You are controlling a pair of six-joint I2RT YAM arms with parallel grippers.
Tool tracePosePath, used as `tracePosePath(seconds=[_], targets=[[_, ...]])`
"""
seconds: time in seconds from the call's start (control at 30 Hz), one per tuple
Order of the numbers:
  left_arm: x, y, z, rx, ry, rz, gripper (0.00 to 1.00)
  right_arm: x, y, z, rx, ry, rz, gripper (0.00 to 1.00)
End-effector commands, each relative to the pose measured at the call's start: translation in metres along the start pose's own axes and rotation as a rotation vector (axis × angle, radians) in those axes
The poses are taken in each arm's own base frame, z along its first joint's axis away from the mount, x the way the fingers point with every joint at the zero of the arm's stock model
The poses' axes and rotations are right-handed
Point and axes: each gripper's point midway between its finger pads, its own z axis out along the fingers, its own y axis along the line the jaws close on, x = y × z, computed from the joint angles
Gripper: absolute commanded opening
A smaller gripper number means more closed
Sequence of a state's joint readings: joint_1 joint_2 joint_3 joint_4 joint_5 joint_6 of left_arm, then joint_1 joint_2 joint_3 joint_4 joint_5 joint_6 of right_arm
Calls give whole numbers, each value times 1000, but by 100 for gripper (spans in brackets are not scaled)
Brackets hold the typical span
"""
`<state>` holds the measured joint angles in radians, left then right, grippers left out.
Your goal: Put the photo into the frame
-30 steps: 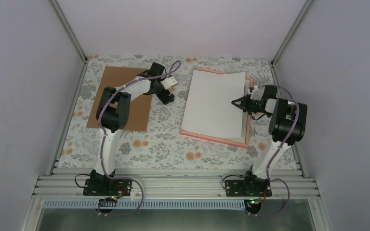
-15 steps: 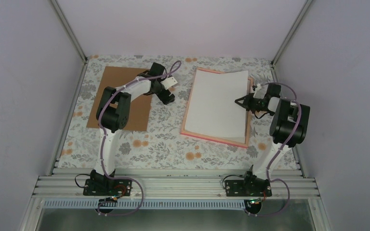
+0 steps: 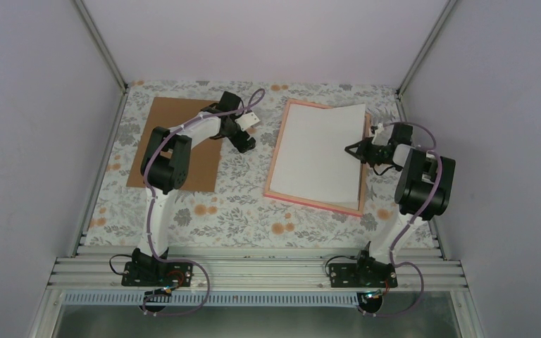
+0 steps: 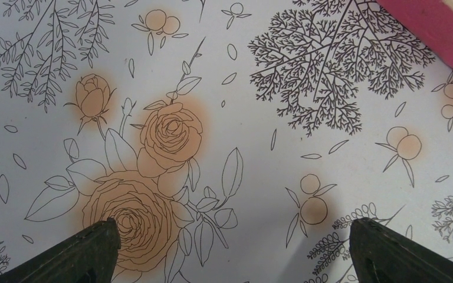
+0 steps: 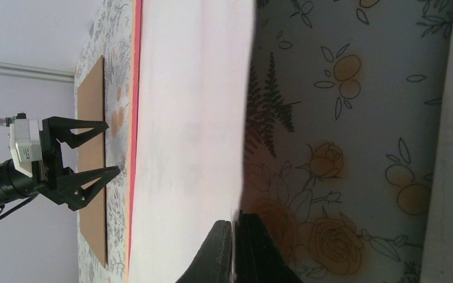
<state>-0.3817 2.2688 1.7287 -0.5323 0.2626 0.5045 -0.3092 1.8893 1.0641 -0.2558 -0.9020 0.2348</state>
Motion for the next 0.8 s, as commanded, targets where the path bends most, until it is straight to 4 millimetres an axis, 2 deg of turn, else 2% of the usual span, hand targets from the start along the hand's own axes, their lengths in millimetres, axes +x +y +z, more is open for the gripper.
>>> tracePosePath(seconds=[0.0,0.23,0.37,0.6,0.77], targets=[[-7,2,-9,-10,-23,-10,97,-2,6,-8,6,-30,-14,4],[-7,1,-9,-6,-25,-11,97,1,8,0,20,-6,-41,4],[-7,1,-9,-5,-28,-13,97,3,6,6,61,21,-47,25],[-7,0,-10,-4,-34,-24,97,-1,20,-1,125,5,-114,47],[-8,0,-11,-6,-41,-27,97,-1,18,-8,206,2,-139,63]])
